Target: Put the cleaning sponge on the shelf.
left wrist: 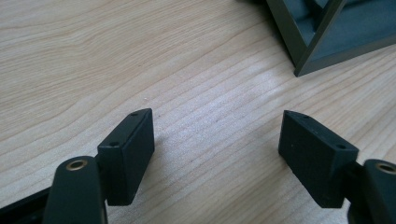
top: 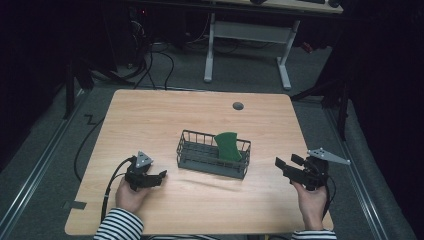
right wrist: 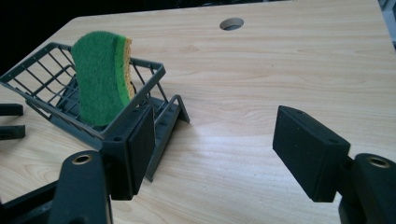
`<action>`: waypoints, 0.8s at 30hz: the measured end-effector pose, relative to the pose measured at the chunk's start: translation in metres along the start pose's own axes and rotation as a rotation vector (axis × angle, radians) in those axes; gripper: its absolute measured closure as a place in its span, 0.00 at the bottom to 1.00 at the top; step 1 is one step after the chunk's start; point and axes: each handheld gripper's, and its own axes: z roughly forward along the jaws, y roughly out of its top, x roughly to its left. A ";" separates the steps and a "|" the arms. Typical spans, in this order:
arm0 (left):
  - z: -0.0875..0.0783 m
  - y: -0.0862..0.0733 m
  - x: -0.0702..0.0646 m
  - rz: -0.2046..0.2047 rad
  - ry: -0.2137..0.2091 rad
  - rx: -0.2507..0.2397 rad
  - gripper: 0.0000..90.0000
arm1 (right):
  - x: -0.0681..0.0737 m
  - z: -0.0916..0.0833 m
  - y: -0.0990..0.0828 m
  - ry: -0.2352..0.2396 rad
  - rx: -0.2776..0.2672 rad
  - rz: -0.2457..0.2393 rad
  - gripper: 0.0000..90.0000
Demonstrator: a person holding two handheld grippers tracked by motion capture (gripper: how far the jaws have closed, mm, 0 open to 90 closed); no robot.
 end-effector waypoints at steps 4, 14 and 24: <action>0.000 0.000 0.000 0.001 0.001 0.000 0.30 | -0.001 0.005 -0.009 0.006 0.008 0.012 0.34; 0.000 0.000 0.000 -0.002 0.000 -0.002 0.31 | -0.004 0.015 -0.027 0.000 0.017 0.037 0.34; 0.000 0.000 0.000 -0.001 0.001 -0.002 0.31 | -0.010 0.031 -0.043 0.006 0.036 0.070 0.34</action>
